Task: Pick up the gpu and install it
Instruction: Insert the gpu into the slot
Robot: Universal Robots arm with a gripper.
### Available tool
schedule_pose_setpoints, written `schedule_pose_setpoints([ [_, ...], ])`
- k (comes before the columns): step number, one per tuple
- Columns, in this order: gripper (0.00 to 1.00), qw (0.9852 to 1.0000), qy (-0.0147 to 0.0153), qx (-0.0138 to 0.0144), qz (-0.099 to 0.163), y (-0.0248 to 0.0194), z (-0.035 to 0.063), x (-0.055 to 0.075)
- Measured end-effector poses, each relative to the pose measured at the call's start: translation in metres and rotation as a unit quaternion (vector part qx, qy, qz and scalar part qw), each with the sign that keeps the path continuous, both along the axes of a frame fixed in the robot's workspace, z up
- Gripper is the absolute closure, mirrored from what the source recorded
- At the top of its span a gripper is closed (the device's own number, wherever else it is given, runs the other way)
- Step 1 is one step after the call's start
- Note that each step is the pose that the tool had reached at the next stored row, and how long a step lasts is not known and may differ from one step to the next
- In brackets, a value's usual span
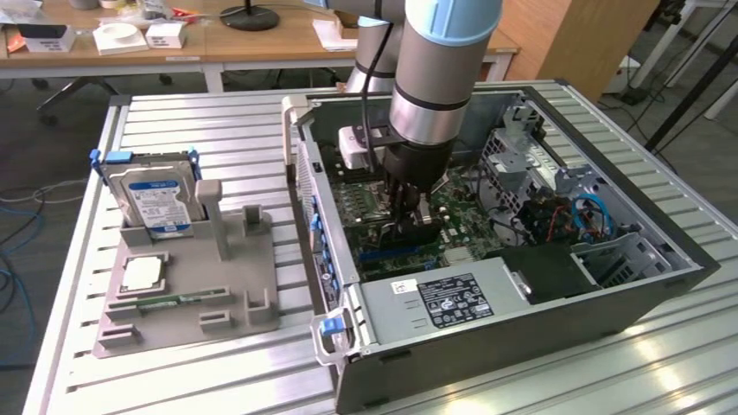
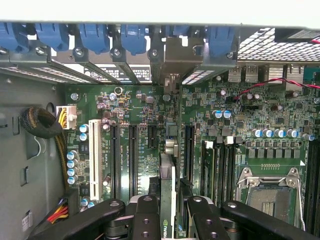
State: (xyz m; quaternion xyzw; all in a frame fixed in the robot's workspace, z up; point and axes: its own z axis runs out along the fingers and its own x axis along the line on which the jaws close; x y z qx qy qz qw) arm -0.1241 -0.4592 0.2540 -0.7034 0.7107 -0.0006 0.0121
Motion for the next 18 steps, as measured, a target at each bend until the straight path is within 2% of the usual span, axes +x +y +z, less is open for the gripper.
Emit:
schedule_pose_setpoints([
  [18, 0.74, 1.0000, 0.0000, -0.0001, 0.000, 0.0000, -0.0012, 0.0000],
])
